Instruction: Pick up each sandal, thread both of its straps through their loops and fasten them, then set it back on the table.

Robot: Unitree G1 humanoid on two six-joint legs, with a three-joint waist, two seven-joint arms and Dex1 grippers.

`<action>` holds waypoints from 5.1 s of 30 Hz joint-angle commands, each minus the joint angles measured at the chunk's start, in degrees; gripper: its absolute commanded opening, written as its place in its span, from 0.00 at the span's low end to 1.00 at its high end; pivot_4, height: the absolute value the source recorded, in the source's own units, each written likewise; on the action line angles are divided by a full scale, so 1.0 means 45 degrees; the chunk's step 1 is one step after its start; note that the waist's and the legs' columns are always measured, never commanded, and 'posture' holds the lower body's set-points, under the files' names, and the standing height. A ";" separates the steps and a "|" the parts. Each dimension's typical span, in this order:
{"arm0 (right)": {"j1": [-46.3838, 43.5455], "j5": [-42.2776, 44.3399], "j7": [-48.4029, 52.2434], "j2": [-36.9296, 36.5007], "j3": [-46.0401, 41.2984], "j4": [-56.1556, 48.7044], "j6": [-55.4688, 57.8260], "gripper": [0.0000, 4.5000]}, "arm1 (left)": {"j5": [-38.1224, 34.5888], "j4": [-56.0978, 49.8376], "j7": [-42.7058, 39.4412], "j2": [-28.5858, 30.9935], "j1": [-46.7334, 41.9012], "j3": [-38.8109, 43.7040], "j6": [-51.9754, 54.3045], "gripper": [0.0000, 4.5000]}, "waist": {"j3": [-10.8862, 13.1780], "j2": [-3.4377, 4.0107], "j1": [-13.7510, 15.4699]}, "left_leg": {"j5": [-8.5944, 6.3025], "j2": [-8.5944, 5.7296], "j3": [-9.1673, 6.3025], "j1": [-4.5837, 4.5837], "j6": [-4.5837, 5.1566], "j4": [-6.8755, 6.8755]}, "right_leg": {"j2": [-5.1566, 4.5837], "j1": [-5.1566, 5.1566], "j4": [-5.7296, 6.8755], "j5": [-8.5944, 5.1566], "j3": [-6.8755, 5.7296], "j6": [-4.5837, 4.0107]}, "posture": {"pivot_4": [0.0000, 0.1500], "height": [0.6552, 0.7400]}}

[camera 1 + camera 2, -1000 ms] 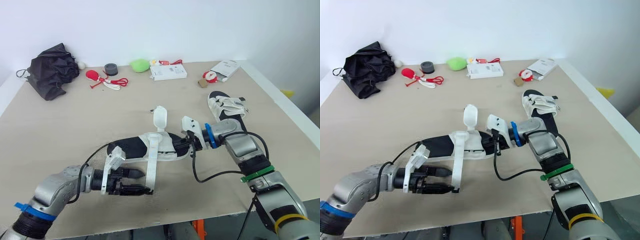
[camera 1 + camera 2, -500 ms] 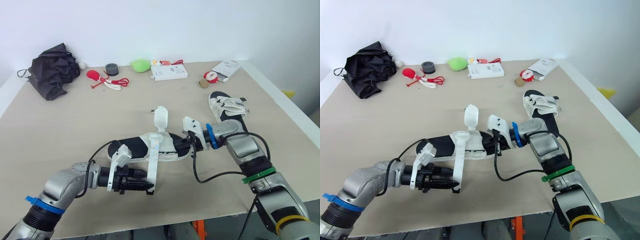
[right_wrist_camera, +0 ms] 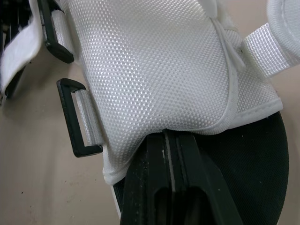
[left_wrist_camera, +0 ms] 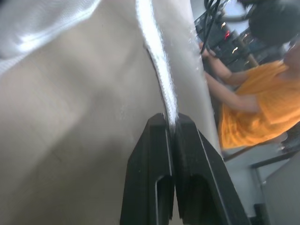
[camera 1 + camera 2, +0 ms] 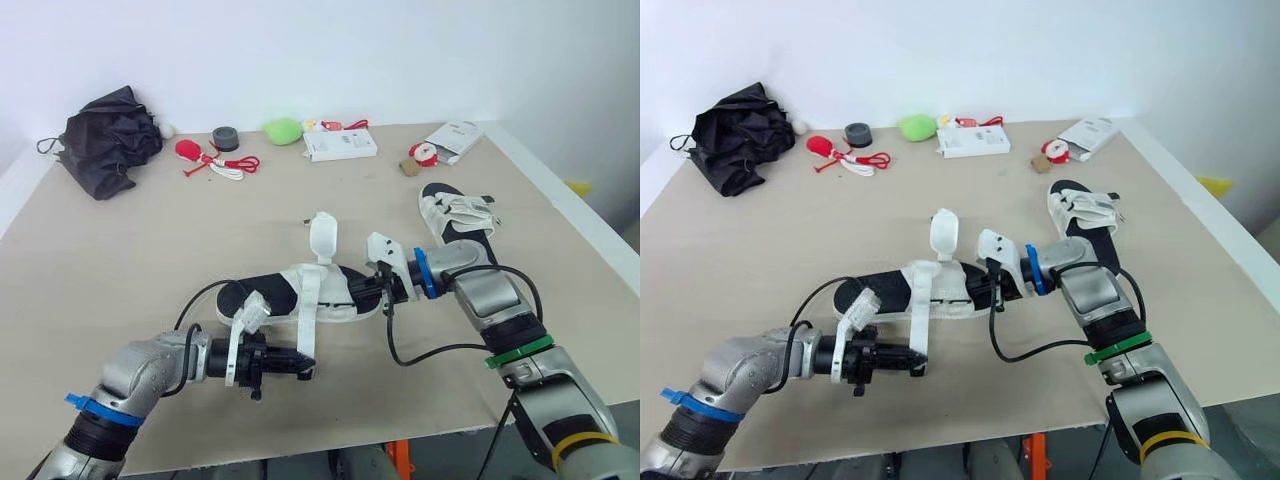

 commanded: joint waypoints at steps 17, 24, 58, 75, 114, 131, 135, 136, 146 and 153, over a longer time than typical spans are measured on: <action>0.0382 -0.0499 -0.0514 -0.0113 0.0288 0.0626 0.0296 0.00 | -0.0621 0.4752 0.1758 -0.1499 -0.4730 0.1684 0.2184 0.03 | 0.0018 -0.0037 -0.0019 | 0.0019 -0.0021 -0.0035 -0.0032 -0.0014 0.0019 | 0.0003 0.0003 -0.0004 0.0062 -0.0013 0.0092 | 1.00 1.00; 0.0471 -0.0503 -0.0564 -0.0074 0.0270 0.0600 0.0280 0.00 | 0.0044 0.4799 0.0670 -0.1100 -0.4590 0.1121 0.2226 0.03 | 0.0018 -0.0036 -0.0044 | 0.0025 -0.0019 -0.0035 -0.0032 -0.0025 0.0019 | 0.0002 0.0002 -0.0004 0.0053 -0.0013 0.0074 | 1.00 1.00; 0.0445 -0.0579 -0.0642 0.0093 0.0350 0.0683 0.0189 0.00 | -0.0021 0.4396 0.0380 -0.1138 -0.4176 0.1640 0.3502 0.03 | 0.0018 -0.0036 -0.0069 | 0.0025 -0.0014 -0.0035 -0.0032 -0.0025 0.0014 | 0.0006 -0.0002 -0.0004 0.0060 -0.0012 0.0087 | 1.00 1.00; 0.0559 -0.0560 -0.0592 -0.0025 0.0312 0.0566 0.0254 0.00 | -0.0040 0.3755 0.0488 -0.1266 -0.3844 0.1648 0.3760 0.03 | 0.0018 -0.0036 -0.0071 | 0.0024 -0.0014 -0.0036 -0.0032 -0.0026 0.0011 | 0.0004 -0.0002 -0.0005 0.0052 -0.0014 0.0073 | 1.00 1.00; 0.0682 -0.0463 -0.0557 0.0002 0.0316 0.0405 0.0393 0.00 | 0.1480 0.3094 0.0151 -0.1915 -0.4415 0.1451 0.0334 0.99 | 0.0012 -0.0039 -0.0053 | 0.0037 -0.0012 -0.0028 -0.0035 -0.0004 0.0007 | 0.0001 -0.0002 -0.0010 0.0054 -0.0012 0.0082 | 1.00 1.00; 0.0697 -0.0488 -0.0645 0.0156 0.0400 0.0395 0.0350 0.00 | 0.2452 0.2932 0.0504 -0.1622 -0.4133 0.0756 -0.0217 0.11 | 0.0012 -0.0039 -0.0057 | 0.0035 -0.0013 -0.0038 -0.0034 -0.0009 0.0005 | 0.0007 -0.0002 -0.0009 0.0051 -0.0016 0.0075 | 1.00 1.00; 0.0696 -0.0475 -0.0644 0.0193 0.0396 0.0413 0.0321 0.00 | 0.3423 0.2431 -0.0452 -0.0981 -0.3728 -0.0380 -0.1669 0.02 | 0.0011 -0.0037 -0.0060 | 0.0032 -0.0012 -0.0033 -0.0032 -0.0014 0.0002 | 0.0006 -0.0003 -0.0009 0.0028 -0.0012 0.0034 | 1.00 1.00; 0.0698 -0.0472 -0.0640 0.0196 0.0395 0.0415 0.0317 0.00 | 0.3534 0.2382 -0.0597 -0.0894 -0.3674 -0.0522 -0.1853 0.02 | 0.0010 -0.0036 -0.0059 | 0.0032 -0.0011 -0.0033 -0.0032 -0.0015 0.0002 | 0.0006 -0.0003 -0.0009 0.0027 -0.0011 0.0033 | 1.00 1.00; 0.0730 -0.0498 -0.0667 0.0273 0.0425 0.0454 0.0317 0.00 | 0.3261 0.1141 -0.2081 -0.0351 -0.2756 -0.1015 -0.2656 0.02 | 0.0009 -0.0033 -0.0088 | 0.0026 0.0006 -0.0027 -0.0020 -0.0015 -0.0012 | 0.0020 -0.0004 -0.0009 0.0012 -0.0007 0.0009 | 1.00 1.00; 0.0681 -0.0489 -0.0655 0.0308 0.0403 0.0512 0.0294 0.00 | 0.4184 0.1343 -0.1939 -0.0226 -0.2580 -0.1382 -0.3503 0.02 | 0.0009 -0.0036 -0.0090 | 0.0019 0.0015 -0.0026 -0.0018 -0.0005 -0.0015 | 0.0033 -0.0007 -0.0009 0.0012 -0.0004 0.0008 | 1.00 1.00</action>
